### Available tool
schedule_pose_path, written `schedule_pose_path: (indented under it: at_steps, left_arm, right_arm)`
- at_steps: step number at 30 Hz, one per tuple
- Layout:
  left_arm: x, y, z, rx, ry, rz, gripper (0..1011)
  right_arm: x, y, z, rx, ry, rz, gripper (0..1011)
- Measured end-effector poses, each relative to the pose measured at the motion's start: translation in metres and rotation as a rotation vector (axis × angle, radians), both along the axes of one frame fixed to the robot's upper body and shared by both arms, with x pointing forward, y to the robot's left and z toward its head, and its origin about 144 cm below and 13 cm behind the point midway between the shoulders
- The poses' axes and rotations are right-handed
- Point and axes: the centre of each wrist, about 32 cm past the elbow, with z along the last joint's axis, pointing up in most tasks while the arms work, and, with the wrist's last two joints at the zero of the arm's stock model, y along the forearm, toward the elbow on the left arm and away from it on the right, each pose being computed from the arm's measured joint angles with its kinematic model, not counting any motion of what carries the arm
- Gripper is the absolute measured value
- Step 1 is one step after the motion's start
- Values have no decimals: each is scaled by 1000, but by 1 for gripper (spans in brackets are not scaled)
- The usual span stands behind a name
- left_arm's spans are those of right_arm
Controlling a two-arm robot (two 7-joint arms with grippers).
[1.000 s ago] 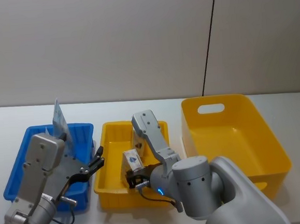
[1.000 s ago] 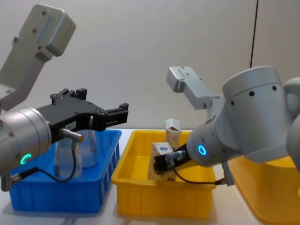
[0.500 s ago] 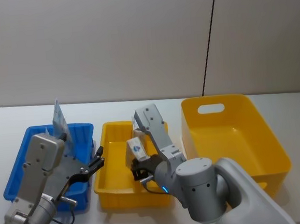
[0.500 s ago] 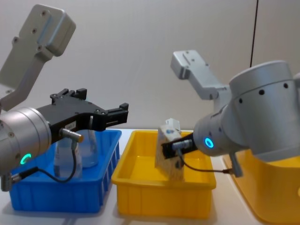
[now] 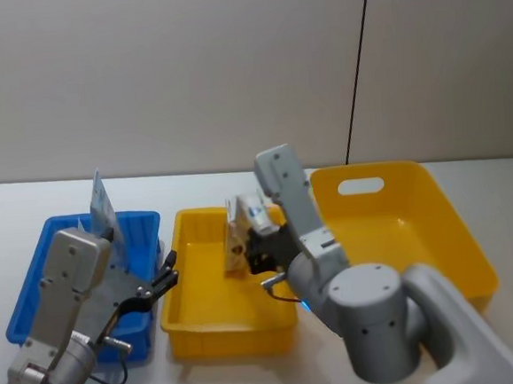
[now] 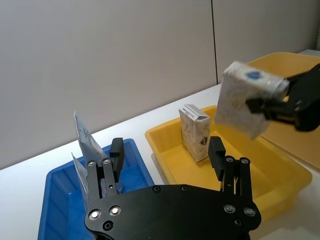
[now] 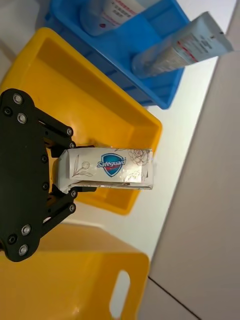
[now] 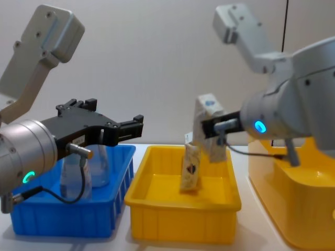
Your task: Bimanual collaborative sorting of washing and personal care products
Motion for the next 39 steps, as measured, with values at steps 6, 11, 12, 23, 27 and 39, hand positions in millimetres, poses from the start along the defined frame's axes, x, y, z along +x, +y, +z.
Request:
schedule_pose_path:
  at_steps: [6, 11, 12, 23, 27, 39]
  left_arm:
    - [0, 0, 0, 0, 0, 0, 1001]
    - [0, 0, 0, 0, 0, 0, 1002]
    - [0, 0, 0, 0, 0, 0, 1001]
    - [0, 0, 0, 0, 0, 0, 1001]
    - [0, 0, 0, 0, 0, 0, 1001]
    - [0, 0, 0, 0, 0, 0, 1001]
  right_arm:
    - [-12, -12, 11, 2, -44, -34, 234]
    - [-22, -24, 19, 3, -60, -73, 235]
    - [-25, -29, 21, 3, -60, -90, 235]
    - [-42, -61, 28, 0, -31, -199, 226]
    - [-45, -72, 26, -2, -15, -236, 226]
    - [-48, -96, 17, -1, 30, -300, 433]
